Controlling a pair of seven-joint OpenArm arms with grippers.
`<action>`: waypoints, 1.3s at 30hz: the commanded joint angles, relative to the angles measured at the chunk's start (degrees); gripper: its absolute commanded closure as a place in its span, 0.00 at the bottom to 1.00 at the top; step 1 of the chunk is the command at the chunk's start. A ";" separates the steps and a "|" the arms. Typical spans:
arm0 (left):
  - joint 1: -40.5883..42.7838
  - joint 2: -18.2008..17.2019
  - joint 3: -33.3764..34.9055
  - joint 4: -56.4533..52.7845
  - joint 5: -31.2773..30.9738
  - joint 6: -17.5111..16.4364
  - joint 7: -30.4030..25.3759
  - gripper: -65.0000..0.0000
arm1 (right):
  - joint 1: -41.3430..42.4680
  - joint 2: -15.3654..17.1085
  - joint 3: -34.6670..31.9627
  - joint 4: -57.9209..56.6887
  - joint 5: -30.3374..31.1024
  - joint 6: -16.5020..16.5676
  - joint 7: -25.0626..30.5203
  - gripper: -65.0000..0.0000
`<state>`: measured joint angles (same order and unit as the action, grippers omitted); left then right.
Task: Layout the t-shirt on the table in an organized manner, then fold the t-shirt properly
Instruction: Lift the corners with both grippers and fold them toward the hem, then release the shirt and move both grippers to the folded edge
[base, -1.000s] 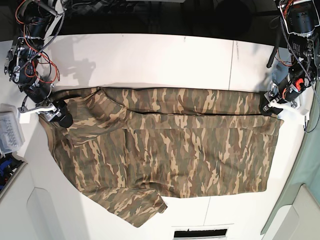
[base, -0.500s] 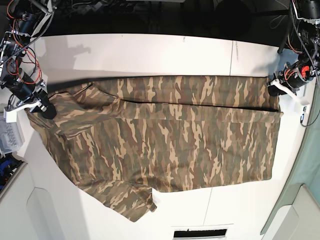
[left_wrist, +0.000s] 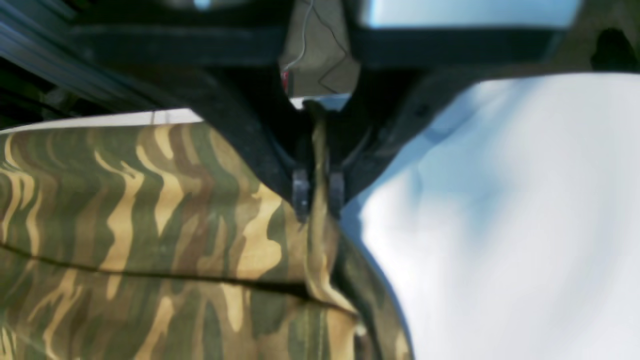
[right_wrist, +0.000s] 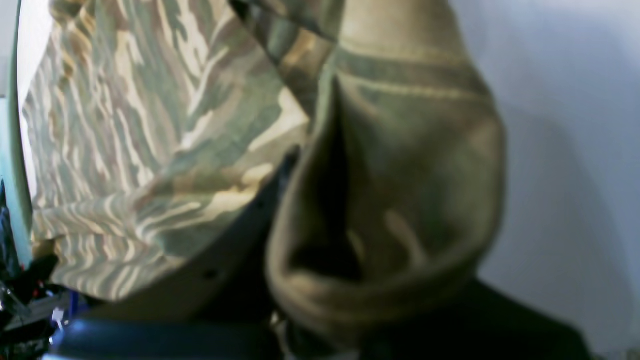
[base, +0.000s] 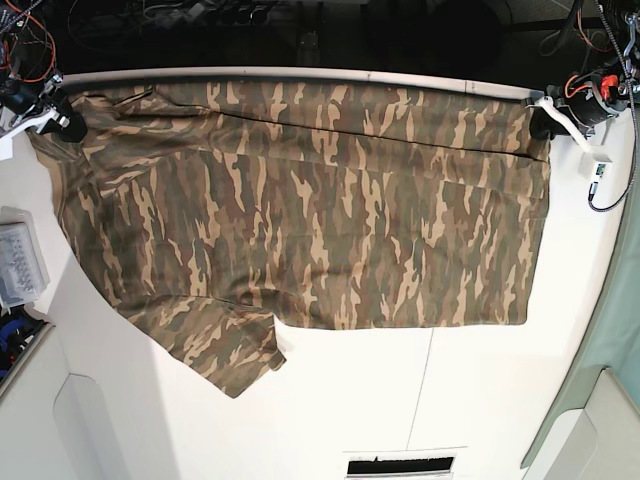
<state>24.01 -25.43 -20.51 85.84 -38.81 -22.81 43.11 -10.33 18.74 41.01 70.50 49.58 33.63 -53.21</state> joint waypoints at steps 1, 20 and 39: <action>0.35 -1.38 -0.72 0.74 0.92 0.85 -0.87 1.00 | -0.07 1.73 0.57 1.03 1.05 0.11 1.81 1.00; -0.50 -8.17 -0.94 10.80 0.94 -0.76 -1.33 0.62 | 5.90 3.63 4.90 11.06 -8.83 -2.43 14.25 0.51; -3.28 -10.14 -0.44 8.87 1.81 -0.79 -6.99 0.56 | 41.42 8.76 -24.13 -37.57 -30.53 -8.94 35.63 0.51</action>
<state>21.06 -34.46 -20.56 94.13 -36.69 -23.49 37.36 29.67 26.24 16.75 32.01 18.59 24.53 -18.92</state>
